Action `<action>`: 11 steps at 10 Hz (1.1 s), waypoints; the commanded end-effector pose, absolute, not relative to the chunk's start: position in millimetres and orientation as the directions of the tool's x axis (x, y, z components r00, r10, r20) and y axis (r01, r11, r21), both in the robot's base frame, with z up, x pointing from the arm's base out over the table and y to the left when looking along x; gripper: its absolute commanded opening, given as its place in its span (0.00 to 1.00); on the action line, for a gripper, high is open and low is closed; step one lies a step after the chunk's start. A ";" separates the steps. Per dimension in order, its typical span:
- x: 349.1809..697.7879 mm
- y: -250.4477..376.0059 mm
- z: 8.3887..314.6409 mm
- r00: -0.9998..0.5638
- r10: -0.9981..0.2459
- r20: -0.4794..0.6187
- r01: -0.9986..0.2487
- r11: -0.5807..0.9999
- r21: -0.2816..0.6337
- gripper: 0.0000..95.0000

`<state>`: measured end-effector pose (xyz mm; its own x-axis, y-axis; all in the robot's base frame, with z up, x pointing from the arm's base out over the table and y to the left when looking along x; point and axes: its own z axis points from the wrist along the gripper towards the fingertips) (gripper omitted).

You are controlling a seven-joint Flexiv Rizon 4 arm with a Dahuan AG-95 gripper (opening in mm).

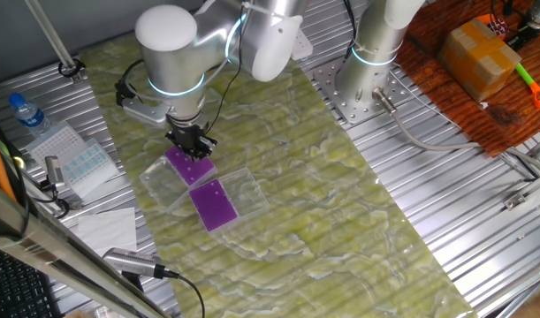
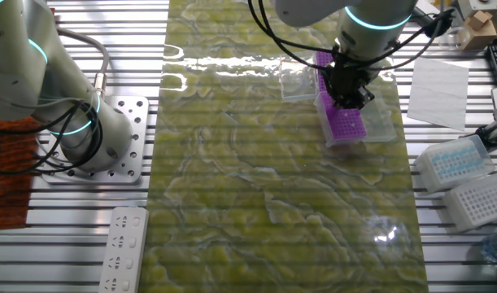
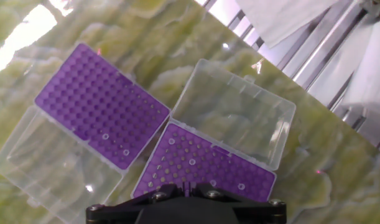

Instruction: Transfer all small pipette tips from one holder to another

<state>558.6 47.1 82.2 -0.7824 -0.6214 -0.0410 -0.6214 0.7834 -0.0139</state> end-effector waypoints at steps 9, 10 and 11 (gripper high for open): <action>555.4 43.6 59.3 -0.730 -0.683 -0.028 -0.682 0.731 -0.013 0.00; 554.0 43.2 58.4 -0.726 -0.687 -0.024 -0.687 0.726 -0.016 0.00; 552.6 42.9 57.5 -0.724 -0.689 -0.022 -0.689 0.724 -0.017 0.00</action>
